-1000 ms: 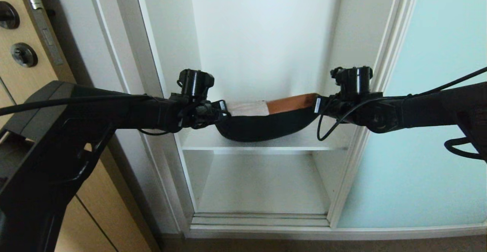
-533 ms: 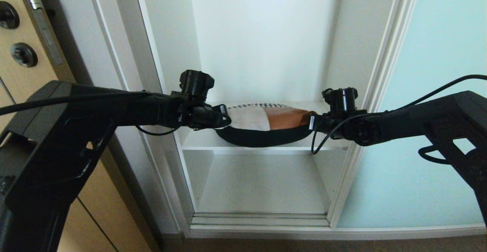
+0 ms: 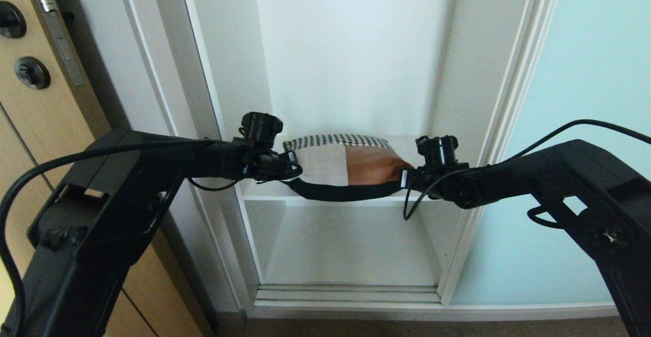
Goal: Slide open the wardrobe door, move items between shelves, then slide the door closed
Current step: Place the pillow on the higher shelf
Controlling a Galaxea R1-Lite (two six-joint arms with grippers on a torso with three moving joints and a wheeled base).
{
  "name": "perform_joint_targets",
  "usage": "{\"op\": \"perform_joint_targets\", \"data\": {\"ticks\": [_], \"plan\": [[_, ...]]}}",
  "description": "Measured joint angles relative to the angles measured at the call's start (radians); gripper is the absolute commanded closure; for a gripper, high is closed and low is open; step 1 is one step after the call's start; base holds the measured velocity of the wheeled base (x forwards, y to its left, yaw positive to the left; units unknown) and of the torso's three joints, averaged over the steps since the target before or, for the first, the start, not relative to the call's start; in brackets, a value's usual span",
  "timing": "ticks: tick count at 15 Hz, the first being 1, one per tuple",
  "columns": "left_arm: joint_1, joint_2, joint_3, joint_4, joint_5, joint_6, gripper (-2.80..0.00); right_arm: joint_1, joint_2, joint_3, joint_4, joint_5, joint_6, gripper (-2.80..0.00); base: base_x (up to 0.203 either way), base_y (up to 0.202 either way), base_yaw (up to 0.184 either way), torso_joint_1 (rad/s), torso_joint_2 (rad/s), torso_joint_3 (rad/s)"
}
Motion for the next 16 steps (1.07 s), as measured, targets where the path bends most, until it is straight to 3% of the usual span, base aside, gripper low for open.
{"op": "perform_joint_targets", "data": {"ticks": [7,8,16], "plan": [[0.018,0.052,-0.011,-0.052,0.054,-0.002,0.0,0.009,0.038,-0.027,-0.004,-0.005,0.013,0.0,0.0,0.0,0.0,0.0,0.0,0.0],[0.018,0.054,-0.011,-0.052,0.063,-0.002,-2.8,0.009,0.037,-0.025,-0.004,-0.004,0.013,0.0,0.0,0.0,0.0,0.0,0.0,0.0],[0.016,-0.023,-0.007,-0.046,0.056,-0.037,-2.8,0.021,0.015,-0.012,-0.004,-0.007,0.016,0.0,0.0,0.0,0.0,0.0,0.0,0.0]]}}
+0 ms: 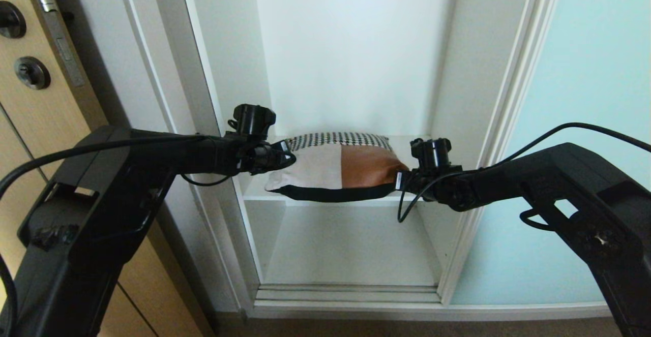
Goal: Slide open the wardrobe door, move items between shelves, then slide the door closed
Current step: Place the pillow on the higher shelf
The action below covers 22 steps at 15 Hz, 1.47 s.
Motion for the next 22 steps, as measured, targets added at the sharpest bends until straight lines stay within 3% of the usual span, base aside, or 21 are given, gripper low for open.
{"op": "perform_joint_targets", "data": {"ticks": [4,5,7,9,11,14,19,22], "plan": [[0.0,-0.042,0.048,-0.004,-0.015,0.0,-2.8,0.0,-0.004,0.0,-0.003,-0.001,0.009,0.0,0.0,0.0,0.0,0.0,0.0,0.0],[0.0,-0.068,0.085,-0.003,-0.046,-0.004,0.0,0.001,-0.005,0.0,-0.003,0.0,0.008,0.0,0.0,0.0,0.0,0.0,0.0,0.0],[-0.001,-0.138,0.169,0.028,-0.187,-0.016,0.0,0.005,-0.005,0.0,-0.005,0.0,0.01,0.0,0.0,0.0,0.0,0.0,0.0,0.0],[-0.005,-0.189,0.208,0.132,-0.335,-0.02,0.0,0.006,-0.005,0.003,-0.007,0.0,0.012,0.0,0.0,0.0,0.0,0.0,0.0,0.0],[-0.01,-0.192,0.205,0.177,-0.426,-0.014,0.0,0.006,-0.007,0.014,-0.006,0.001,0.013,0.0,0.0,0.0,0.0,0.0,0.0,0.0],[-0.012,-0.116,0.116,0.188,-0.399,-0.011,0.0,0.006,-0.016,0.024,-0.018,0.0,0.013,0.0,0.0,0.0,0.0,0.0,0.0,0.0],[-0.005,0.051,-0.006,0.182,-0.228,0.033,0.0,0.005,-0.039,0.035,-0.021,0.0,0.007,0.0,0.0,0.0,0.0,0.0,0.0,0.0],[-0.001,0.103,-0.011,0.086,-0.112,0.039,0.0,0.007,-0.039,0.038,-0.021,0.001,0.012,0.0,0.0,0.0,0.0,0.0,0.0,0.0]]}}
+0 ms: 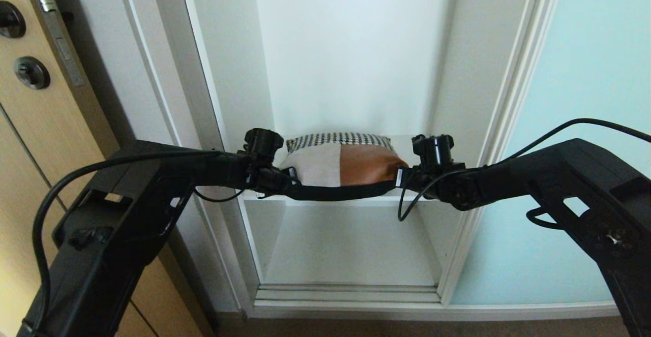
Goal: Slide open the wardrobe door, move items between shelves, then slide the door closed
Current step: Place the pillow on the higher shelf
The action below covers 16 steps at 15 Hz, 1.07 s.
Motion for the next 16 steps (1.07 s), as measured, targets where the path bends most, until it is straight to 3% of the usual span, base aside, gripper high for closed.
{"op": "perform_joint_targets", "data": {"ticks": [2,5,7,11,12,13,16], "plan": [[0.001,0.028,-0.001,-0.113,0.102,0.001,0.0,0.002,0.001,0.001,0.0,0.002,-0.001,0.0,0.0,0.0,0.0,0.0,0.0,0.0],[0.001,0.052,-0.001,-0.313,0.193,0.03,0.0,0.001,0.004,0.0,0.0,0.0,-0.003,0.0,0.0,0.0,0.0,0.0,0.0,0.0],[0.0,0.069,0.0,-0.402,0.214,0.077,0.0,0.0,0.008,-0.005,0.0,-0.001,-0.003,0.0,0.0,0.0,0.0,0.0,0.0,0.0],[-0.01,0.112,0.008,-0.4,0.217,0.088,0.0,-0.001,0.021,-0.016,0.001,-0.002,-0.001,0.0,0.0,0.0,0.0,0.0,0.0,0.0],[-0.01,0.12,0.01,-0.398,0.216,0.088,0.0,-0.001,0.025,-0.018,0.0,-0.002,-0.001,-2.31,0.0,0.0,0.0,0.0,0.0,0.0],[-0.01,0.127,0.011,-0.399,0.215,0.088,0.0,-0.001,0.03,-0.019,-0.001,-0.002,-0.001,-2.8,0.0,0.0,0.0,0.0,0.0,0.0],[-0.011,0.141,0.012,-0.405,0.215,0.089,0.0,0.0,0.044,-0.024,-0.008,-0.007,-0.003,-2.8,0.0,0.0,0.0,0.0,0.0,0.0]]}}
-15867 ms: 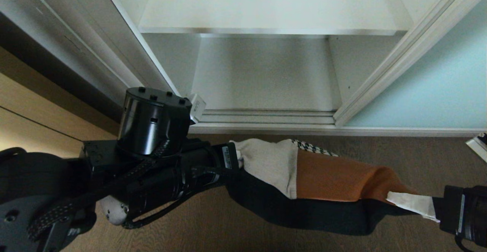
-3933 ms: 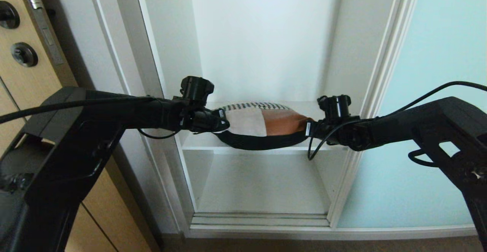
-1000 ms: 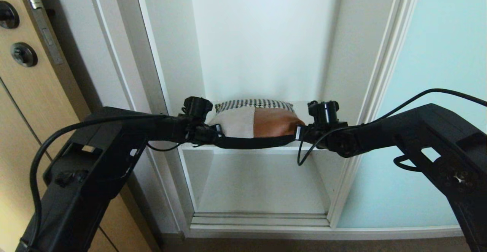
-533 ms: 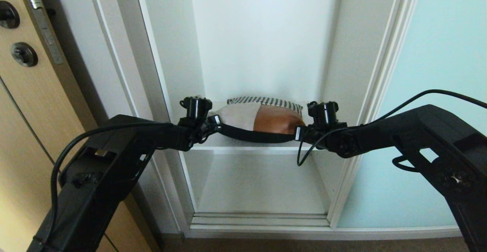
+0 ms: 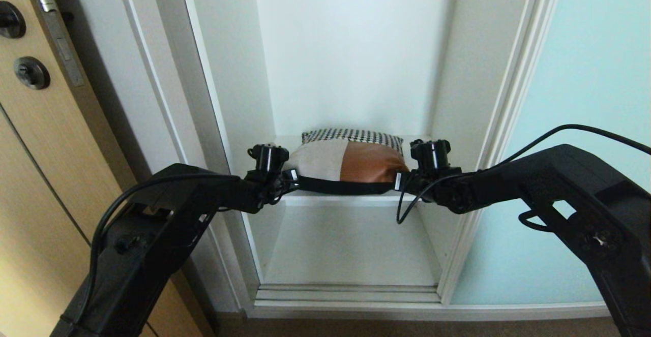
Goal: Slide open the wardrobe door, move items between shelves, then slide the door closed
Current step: Place the pillow on the higher shelf
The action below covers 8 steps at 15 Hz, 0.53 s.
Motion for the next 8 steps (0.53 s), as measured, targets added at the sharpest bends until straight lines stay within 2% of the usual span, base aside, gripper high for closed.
{"op": "perform_joint_targets", "data": {"ticks": [5,8], "plan": [[0.001,0.021,0.0,-0.006,-0.001,0.0,0.0,0.005,-0.025,0.016,-0.013,-0.005,0.001,-2.8,0.0,0.0,0.0,0.0,0.0,0.0],[0.001,0.022,-0.001,-0.003,-0.003,0.003,0.0,0.0,-0.075,0.075,-0.015,-0.005,0.006,-2.8,0.0,0.0,0.0,0.0,0.0,0.0]]}}
